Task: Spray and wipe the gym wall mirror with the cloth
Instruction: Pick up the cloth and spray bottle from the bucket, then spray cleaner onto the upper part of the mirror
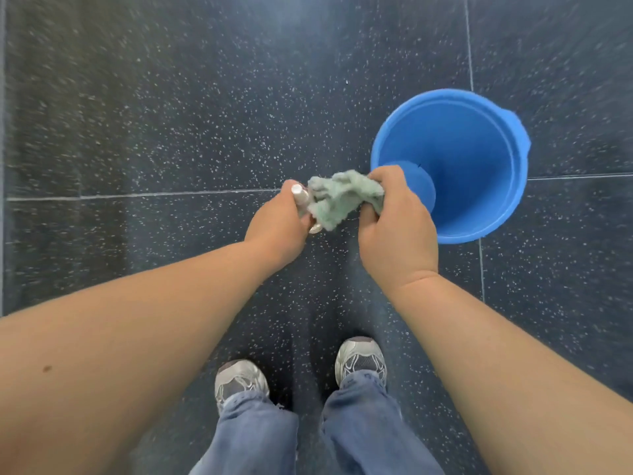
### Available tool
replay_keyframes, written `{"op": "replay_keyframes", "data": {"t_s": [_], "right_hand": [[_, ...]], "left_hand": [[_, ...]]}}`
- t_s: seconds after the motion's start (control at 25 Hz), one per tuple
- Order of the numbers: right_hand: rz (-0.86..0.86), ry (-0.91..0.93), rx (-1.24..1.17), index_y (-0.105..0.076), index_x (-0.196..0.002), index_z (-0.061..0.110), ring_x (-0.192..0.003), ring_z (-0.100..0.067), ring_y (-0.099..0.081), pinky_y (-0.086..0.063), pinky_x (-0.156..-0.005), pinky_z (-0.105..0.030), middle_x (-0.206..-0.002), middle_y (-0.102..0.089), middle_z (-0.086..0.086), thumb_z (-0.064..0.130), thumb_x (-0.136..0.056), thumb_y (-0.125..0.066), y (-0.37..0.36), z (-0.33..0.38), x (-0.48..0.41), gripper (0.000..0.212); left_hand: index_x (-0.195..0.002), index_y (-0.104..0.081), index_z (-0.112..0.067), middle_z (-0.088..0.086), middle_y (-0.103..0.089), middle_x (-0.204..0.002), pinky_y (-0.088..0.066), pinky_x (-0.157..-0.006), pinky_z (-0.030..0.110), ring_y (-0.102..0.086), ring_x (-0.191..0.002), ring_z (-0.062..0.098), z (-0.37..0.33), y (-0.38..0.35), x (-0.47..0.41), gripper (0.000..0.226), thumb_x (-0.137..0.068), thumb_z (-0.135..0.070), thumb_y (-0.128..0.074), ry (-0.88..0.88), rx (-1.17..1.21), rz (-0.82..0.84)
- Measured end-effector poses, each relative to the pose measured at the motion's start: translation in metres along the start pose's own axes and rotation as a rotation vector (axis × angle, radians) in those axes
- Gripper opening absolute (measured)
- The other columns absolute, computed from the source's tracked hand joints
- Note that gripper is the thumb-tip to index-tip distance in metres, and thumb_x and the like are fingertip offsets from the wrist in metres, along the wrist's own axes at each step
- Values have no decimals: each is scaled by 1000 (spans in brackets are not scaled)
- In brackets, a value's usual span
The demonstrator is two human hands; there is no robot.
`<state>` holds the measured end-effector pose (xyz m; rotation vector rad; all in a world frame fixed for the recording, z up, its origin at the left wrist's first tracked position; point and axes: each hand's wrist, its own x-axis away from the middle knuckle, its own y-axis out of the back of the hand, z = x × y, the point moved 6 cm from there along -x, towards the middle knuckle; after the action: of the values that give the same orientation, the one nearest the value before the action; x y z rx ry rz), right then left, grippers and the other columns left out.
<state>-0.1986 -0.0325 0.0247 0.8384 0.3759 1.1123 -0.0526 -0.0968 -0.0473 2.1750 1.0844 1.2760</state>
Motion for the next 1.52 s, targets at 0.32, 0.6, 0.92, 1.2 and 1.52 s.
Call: {"op": "replay_keyframes", "data": {"t_s": [0.32, 0.6, 0.92, 1.2, 1.52], "right_hand": [[249, -160, -216, -55, -69, 32, -92, -10, -50, -40, -85, -26, -102, -59, 5, -1, -83, -48, 123, 191, 38, 36], [857, 107, -263, -69, -96, 27, -81, -14, -66, -54, -75, -33, -89, -70, 2, 28, -80, -73, 157, 393, 90, 16], [1434, 271, -268, -65, -99, 14, -59, -23, -47, -32, -44, -25, -80, -66, -11, 25, -84, -74, 175, 542, 206, 21], [1742, 612, -153, -71, -88, 22, -74, -11, -69, -49, -59, -22, -86, -75, 1, 32, -81, -77, 169, 654, 429, 14], [1764, 894, -299, -51, -81, 20, -70, -21, -57, -48, -67, -39, -74, -58, -3, 33, -64, -70, 175, 707, 804, 28]], "left_hand": [[-85, -62, -24, -10, -52, -67, -32, -45, 13, -44, -58, 9, -77, 208, 165, 27, -87, -51, -63, 75, 356, 113], [-88, -73, -18, -4, -68, -73, -50, -67, 20, -59, -66, 10, -77, 378, 310, 30, -81, -46, -67, 154, 750, -91], [-122, -61, -21, 10, -67, -120, -48, -98, 41, -63, -111, 26, -6, 405, 507, 57, -73, -52, -66, 451, 1369, -392], [-121, -62, -8, 10, -72, -109, -54, -83, 35, -68, -98, 21, 69, 399, 755, 32, -96, -27, -57, 517, 1600, -985], [-115, -64, -6, 10, -74, -103, -56, -78, 37, -71, -94, 25, 141, 284, 1141, 29, -91, -22, -64, 748, 1618, -1688]]}}
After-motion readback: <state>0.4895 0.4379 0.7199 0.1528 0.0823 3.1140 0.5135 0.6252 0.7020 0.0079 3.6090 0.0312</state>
